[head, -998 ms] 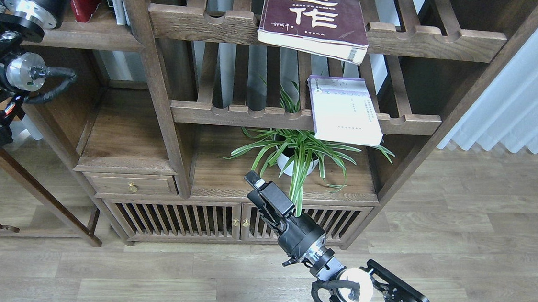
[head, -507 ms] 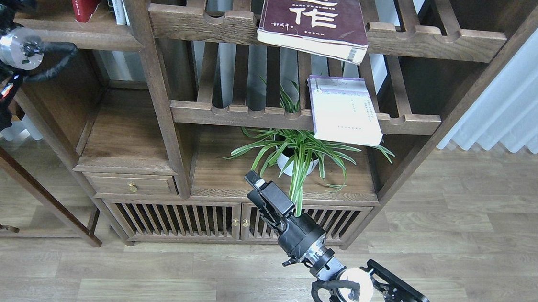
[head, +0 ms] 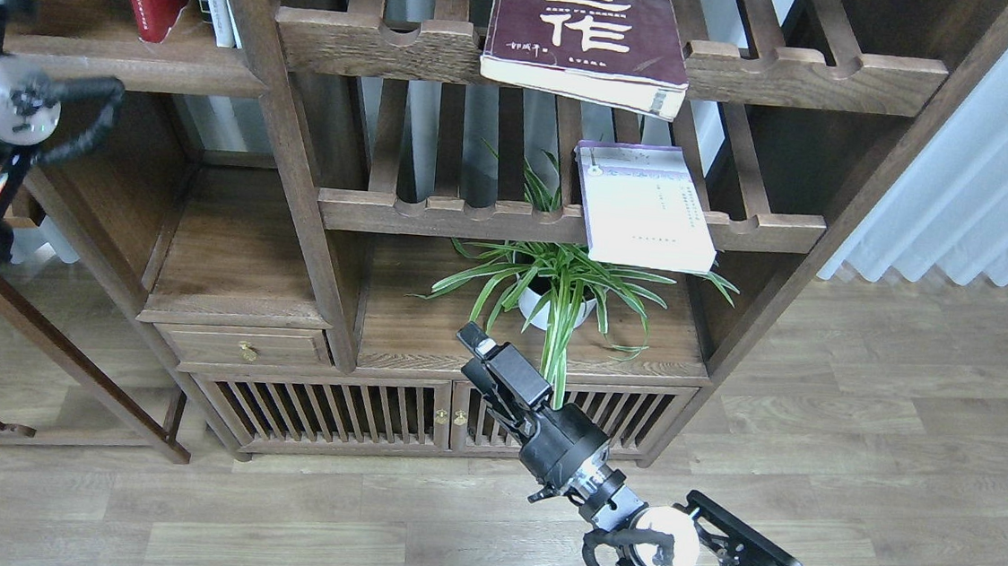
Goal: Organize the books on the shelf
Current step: 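Release the red book and hold the left gripper at the top shelf, then lower the left arm and reach the right gripper toward the white book, then hook the white book's top with the right gripper and tip it outward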
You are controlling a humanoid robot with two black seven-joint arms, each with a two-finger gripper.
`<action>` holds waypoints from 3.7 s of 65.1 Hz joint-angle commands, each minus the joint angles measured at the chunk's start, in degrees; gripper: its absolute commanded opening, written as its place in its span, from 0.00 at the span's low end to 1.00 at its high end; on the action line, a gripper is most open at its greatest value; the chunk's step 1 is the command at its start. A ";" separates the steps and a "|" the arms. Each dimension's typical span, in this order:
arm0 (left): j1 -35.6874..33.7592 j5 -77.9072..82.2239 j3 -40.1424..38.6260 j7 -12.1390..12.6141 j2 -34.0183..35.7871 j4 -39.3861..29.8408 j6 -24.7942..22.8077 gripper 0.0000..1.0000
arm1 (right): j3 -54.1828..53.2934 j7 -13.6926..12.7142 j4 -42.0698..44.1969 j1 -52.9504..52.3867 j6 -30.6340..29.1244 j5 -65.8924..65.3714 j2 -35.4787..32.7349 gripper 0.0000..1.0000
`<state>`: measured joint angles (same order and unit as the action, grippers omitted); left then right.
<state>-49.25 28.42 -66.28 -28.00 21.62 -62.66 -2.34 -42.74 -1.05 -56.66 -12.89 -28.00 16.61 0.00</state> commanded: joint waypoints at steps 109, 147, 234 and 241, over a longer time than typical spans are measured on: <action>49.16 -9.61 9.15 8.14 -21.62 -13.19 -25.66 1.00 | -21.07 3.43 7.79 -8.91 16.66 5.36 0.00 0.98; 46.17 -9.61 9.24 9.28 -21.62 -12.14 -25.66 1.00 | -22.21 3.34 14.29 -15.68 23.26 11.07 0.00 0.83; 44.77 -17.79 8.18 18.50 -21.62 -10.73 -25.66 1.00 | -23.88 -11.86 6.12 -4.25 0.76 14.76 0.00 0.04; 44.42 -18.49 6.87 27.01 -21.62 -10.73 -25.66 1.00 | -23.62 -13.79 4.72 -2.23 0.00 14.76 0.00 0.04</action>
<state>-4.50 10.65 -58.18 -9.12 0.00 -73.39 -28.00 -66.79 -12.53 -50.31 -17.44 -26.74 31.37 0.00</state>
